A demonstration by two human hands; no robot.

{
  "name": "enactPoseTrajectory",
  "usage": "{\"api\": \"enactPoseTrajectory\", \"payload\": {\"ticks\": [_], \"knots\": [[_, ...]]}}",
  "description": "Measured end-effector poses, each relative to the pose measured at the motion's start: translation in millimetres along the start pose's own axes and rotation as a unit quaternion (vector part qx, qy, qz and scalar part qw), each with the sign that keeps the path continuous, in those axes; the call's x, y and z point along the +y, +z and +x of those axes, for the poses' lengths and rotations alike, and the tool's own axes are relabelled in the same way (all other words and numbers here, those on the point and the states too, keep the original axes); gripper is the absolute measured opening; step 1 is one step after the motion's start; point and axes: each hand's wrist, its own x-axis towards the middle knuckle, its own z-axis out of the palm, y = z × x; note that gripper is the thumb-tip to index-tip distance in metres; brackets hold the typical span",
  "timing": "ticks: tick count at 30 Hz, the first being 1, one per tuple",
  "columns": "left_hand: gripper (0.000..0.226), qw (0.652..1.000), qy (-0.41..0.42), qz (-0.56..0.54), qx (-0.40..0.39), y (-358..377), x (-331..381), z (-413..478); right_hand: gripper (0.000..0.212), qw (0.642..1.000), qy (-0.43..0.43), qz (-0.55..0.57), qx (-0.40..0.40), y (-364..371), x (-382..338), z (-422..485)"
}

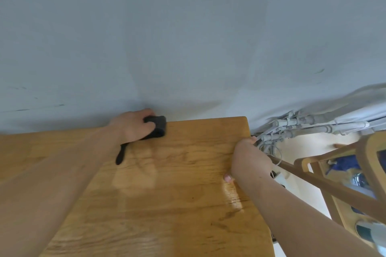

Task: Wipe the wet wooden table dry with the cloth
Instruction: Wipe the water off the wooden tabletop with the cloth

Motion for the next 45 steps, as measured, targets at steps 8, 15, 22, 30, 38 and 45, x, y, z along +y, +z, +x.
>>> {"api": "enactPoseTrajectory", "payload": {"ticks": [8,15,22,30,38,45], "knots": [[0.04,0.992,0.112,0.015,0.06,42,111,5,0.143,0.995,-0.004,0.026,0.092,22,10,-6],[0.062,0.977,0.189,0.058,0.083,69,166,9,0.138,0.993,-0.021,0.041,0.109,34,21,-7],[0.057,0.988,0.097,0.088,0.081,37,50,-6,0.134,0.987,0.015,0.082,0.135,38,11,-14],[0.061,0.994,0.048,0.055,0.088,13,-96,-32,0.081,0.969,-0.037,-0.101,0.224,38,-69,-54],[0.063,0.992,0.022,0.046,0.116,-3,-226,-51,0.093,0.953,-0.251,-0.085,0.146,86,-297,-124],[0.065,0.983,-0.029,0.006,0.179,-15,-369,-77,0.104,0.934,-0.31,-0.143,0.109,130,-417,-159]]}}
